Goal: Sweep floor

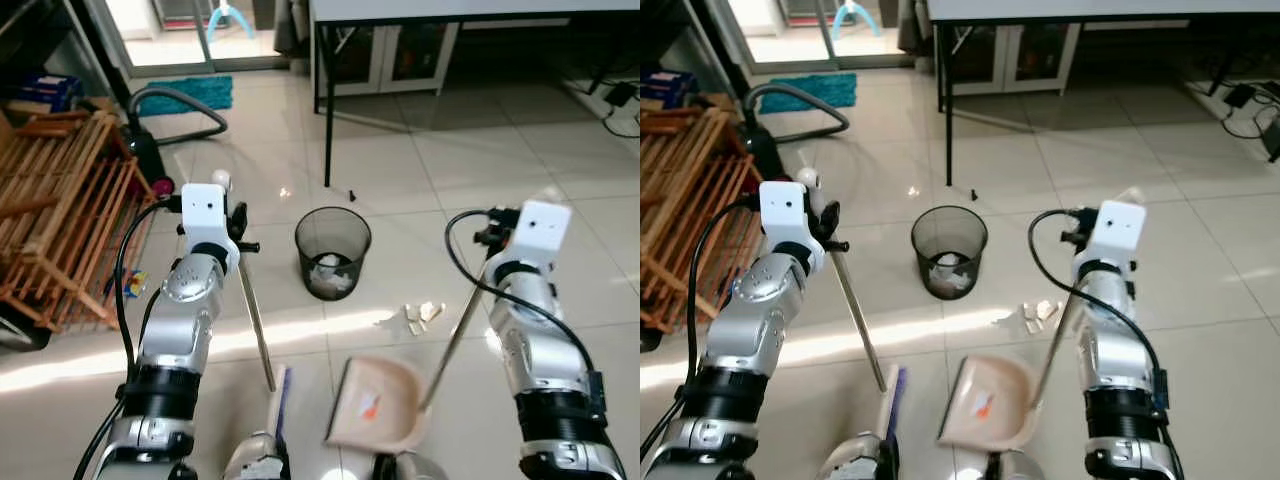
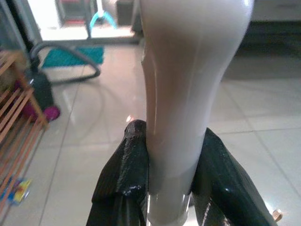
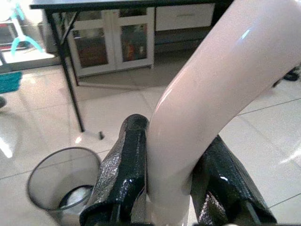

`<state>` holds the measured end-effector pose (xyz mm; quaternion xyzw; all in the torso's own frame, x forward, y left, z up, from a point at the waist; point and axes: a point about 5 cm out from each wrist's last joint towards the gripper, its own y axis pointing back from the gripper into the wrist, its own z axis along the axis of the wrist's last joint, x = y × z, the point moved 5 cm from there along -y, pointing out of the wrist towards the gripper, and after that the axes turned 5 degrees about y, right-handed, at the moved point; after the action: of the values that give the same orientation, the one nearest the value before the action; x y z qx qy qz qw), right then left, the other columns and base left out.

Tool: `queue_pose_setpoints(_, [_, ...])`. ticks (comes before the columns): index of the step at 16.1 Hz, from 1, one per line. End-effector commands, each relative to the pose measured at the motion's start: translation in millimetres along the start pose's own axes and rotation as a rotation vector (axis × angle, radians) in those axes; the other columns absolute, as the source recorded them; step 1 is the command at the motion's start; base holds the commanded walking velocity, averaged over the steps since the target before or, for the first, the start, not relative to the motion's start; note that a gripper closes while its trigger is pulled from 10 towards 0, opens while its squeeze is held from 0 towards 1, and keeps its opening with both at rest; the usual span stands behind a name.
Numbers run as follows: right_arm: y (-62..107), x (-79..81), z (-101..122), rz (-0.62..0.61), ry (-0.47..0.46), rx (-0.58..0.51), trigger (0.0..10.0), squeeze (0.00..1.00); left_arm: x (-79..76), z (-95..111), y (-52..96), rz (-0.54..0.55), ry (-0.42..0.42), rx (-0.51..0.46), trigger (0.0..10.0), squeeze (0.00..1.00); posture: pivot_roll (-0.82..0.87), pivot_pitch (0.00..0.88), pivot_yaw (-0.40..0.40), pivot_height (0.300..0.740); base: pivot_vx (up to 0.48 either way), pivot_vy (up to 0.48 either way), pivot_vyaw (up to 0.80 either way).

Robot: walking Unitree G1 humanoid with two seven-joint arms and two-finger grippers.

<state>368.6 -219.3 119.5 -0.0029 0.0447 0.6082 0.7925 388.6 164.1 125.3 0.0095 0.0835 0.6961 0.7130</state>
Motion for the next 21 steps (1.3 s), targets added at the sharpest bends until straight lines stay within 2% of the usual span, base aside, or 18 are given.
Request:
queue_pose_setpoints(1, [-4.2, -2.2, 8.0, -0.010, -0.014, -0.022, 10.0, 0.00, 9.9, -7.1, -2.5, 0.042, 0.051, 0.049, 10.0, 0.00, 0.06, 0.063, 0.051, 0.740, 0.000, 0.000, 0.00])
queue_pose_setpoints(2, [-5.8, -2.4, 7.0, -0.011, -0.020, -0.015, 10.0, 0.00, 9.7, -7.2, -3.1, 0.042, 0.079, 0.050, 10.0, 0.00, 0.06, 0.059, 0.052, 0.740, 0.000, 0.000, 0.00])
queue_pose_setpoints(4, [-7.6, -0.6, 6.0, -0.001, -0.017, -0.007, 10.0, 0.00, 8.3, -7.3, -4.1, 0.006, 0.081, 0.040, 10.0, 0.00, 0.05, 0.057, 0.052, 0.740, 0.000, 0.000, 0.00])
queue_pose_setpoints(5, [-7.7, 0.5, 2.0, 0.005, -0.019, 0.004, 10.0, 0.00, 7.9, -12.2, -4.4, -0.006, 0.056, 0.057, 10.0, 0.00, 0.05, 0.058, 0.052, 0.740, 0.000, 0.000, 0.00])
queue_pose_setpoints(6, [-7.2, 4.5, -6.0, 0.026, -0.027, 0.017, 10.0, 0.00, 9.5, -24.6, -4.9, -0.007, -0.010, 0.105, 10.0, 0.00, 0.04, 0.057, 0.053, 0.740, 0.000, 0.000, 0.00])
queue_pose_setpoints(7, [-7.2, 5.4, -8.1, 0.030, -0.024, 0.020, 10.0, 0.00, 10.0, -28.7, -5.1, -0.003, -0.017, 0.123, 10.0, 0.00, 0.04, 0.057, 0.052, 0.740, 0.000, 0.000, 0.00])
queue_pose_setpoints(10, [-8.6, 11.4, -20.8, 0.065, -0.031, 0.064, 10.0, 0.00, 9.4, -29.1, -7.5, 0.014, 0.048, 0.107, 10.0, 0.00, 0.04, 0.050, 0.039, 0.740, 0.000, 0.000, 0.00])
queue_pose_setpoints(17, [-12.6, 12.5, -20.6, 0.055, -0.038, 0.045, 10.0, 0.00, 7.1, -32.3, -12.0, 0.023, 0.039, 0.111, 10.0, 0.00, 0.04, 0.028, 0.032, 0.740, 0.000, 0.000, 0.00])
queue_pose_setpoints(21, [-14.7, 12.6, -19.2, 0.051, -0.042, 0.035, 10.0, 0.00, 7.5, -29.5, -14.5, 0.036, 0.052, 0.100, 10.0, 0.00, 0.04, 0.029, 0.029, 0.740, 0.000, -0.421, 0.00])
